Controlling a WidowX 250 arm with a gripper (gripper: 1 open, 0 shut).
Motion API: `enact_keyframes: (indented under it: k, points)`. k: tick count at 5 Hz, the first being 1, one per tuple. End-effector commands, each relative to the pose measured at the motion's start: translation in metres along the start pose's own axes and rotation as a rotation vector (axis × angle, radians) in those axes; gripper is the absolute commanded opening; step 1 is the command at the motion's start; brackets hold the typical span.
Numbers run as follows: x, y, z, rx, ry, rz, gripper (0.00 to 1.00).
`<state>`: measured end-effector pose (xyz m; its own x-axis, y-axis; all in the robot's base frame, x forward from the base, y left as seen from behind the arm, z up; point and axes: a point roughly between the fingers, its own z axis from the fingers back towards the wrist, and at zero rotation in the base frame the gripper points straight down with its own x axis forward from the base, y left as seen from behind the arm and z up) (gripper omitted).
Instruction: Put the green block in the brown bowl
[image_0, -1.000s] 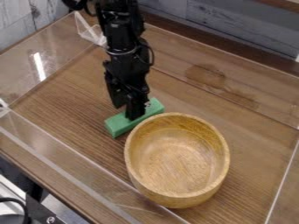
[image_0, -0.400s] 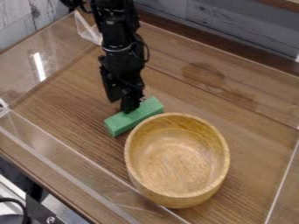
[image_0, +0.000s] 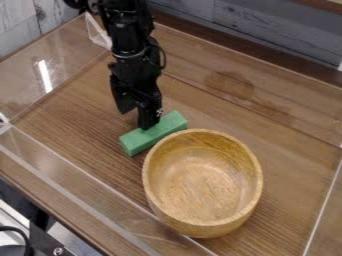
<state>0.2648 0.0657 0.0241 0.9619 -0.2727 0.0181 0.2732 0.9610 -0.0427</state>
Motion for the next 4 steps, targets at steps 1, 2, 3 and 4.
enact_keyframes:
  k: [1, 2, 3, 4]
  points:
    - [-0.0058, -0.0058, -0.0141, -0.017, 0.027, -0.004, 1.0]
    - [-0.0063, -0.0073, -0.0179, -0.02, 0.03, -0.004, 1.0]
    - [-0.0067, -0.0088, -0.0202, -0.023, 0.032, -0.003, 1.0]
    - [-0.0072, -0.0103, -0.0222, -0.027, 0.035, -0.003, 1.0]
